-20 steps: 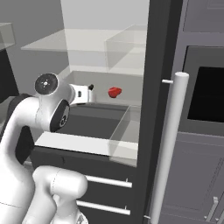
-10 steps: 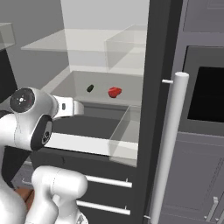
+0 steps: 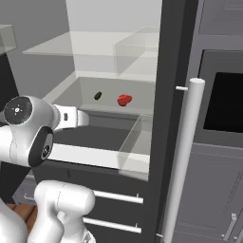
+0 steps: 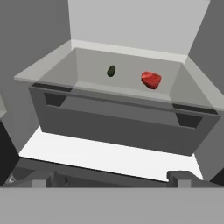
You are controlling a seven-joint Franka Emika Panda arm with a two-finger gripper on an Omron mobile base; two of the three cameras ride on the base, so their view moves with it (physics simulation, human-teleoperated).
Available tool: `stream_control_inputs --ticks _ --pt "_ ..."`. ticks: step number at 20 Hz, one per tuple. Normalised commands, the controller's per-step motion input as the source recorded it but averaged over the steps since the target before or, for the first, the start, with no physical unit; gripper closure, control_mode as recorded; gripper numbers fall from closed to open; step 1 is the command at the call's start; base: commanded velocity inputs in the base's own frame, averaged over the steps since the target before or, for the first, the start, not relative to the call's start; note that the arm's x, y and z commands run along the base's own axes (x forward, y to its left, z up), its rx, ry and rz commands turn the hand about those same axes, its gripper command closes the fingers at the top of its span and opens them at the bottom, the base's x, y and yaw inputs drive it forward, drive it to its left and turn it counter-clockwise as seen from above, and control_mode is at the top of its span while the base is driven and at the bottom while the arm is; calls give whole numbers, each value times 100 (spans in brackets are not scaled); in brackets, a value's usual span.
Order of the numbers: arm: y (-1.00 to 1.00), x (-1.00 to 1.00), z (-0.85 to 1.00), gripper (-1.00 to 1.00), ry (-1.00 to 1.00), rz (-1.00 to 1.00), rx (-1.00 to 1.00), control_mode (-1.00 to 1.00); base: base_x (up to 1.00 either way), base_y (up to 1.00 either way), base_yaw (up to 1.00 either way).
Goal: Move the pickle and steak from the top shelf to the second highest shelf to make space. Then, place the pitcher from the counter on the cleared top shelf.
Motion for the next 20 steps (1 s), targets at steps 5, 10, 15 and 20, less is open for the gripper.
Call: stream_control_inputs --ticks 5,10,15,20 --pt "0 0 0 -100 0 0 0 100 -48 -2 2" --pt "0 0 0 -100 0 0 0 100 -100 1 16" --pt "0 0 0 -100 0 0 0 100 -91 13 35" --pt "0 0 0 -100 0 0 0 100 -51 53 39"
